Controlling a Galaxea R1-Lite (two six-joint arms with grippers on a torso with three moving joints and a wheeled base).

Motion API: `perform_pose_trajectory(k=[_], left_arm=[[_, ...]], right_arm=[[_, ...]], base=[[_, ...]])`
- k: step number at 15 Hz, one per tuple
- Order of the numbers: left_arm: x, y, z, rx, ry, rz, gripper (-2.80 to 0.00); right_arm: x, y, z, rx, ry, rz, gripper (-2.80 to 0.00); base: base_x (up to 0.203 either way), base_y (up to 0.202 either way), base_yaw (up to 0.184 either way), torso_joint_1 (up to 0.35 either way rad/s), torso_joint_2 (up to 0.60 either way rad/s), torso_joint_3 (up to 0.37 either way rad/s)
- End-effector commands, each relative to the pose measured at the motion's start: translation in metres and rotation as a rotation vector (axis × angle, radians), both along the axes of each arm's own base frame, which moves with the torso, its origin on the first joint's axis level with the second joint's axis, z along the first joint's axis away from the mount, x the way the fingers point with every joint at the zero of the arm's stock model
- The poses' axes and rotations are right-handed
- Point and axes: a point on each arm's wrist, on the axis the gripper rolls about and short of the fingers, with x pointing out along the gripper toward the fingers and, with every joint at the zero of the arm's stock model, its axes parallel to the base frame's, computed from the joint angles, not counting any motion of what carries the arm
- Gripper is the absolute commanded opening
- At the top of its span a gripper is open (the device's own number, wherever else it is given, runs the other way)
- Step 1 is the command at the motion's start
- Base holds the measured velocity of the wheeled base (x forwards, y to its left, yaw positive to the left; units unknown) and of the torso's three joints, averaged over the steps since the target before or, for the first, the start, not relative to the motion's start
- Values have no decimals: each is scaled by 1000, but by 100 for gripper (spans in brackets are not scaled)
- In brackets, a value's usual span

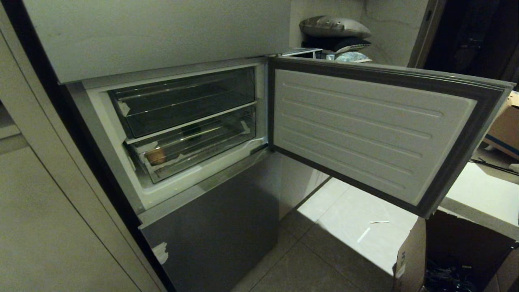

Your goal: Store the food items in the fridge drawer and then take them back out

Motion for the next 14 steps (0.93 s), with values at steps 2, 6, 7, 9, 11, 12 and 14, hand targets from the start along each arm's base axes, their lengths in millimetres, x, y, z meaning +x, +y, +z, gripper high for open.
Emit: perform_pose_trajectory(k=[2,6,7,9,11,12,14], left_arm=[[-9,0,-1,20,-103,35,-280],[-22,-1,-4,51,-271,22,-280],[-22,-1,-5,50,-287,17,-280],[-21,0,-4,-20,-278,45,-280],[-21,0,-4,-25,-278,48,-280],[-21,0,-4,-25,-278,48,-280],[-21,0,-4,-25,-278,48,-280]], right_arm=[[2,0,-8,3,26,0,-280],[2,0,-8,14,27,2,-280],[2,0,-8,13,27,3,-280],[2,0,-8,11,27,1,-280],[2,0,-8,11,27,1,-280],[2,0,-8,12,27,1,-280],[2,0,-8,10,27,0,-280]], base=[[0,0,0,0,0,0],[0,0,0,0,0,0],[0,0,0,0,0,0],[0,0,0,0,0,0],[0,0,0,0,0,0],[0,0,0,0,0,0],[0,0,0,0,0,0]])
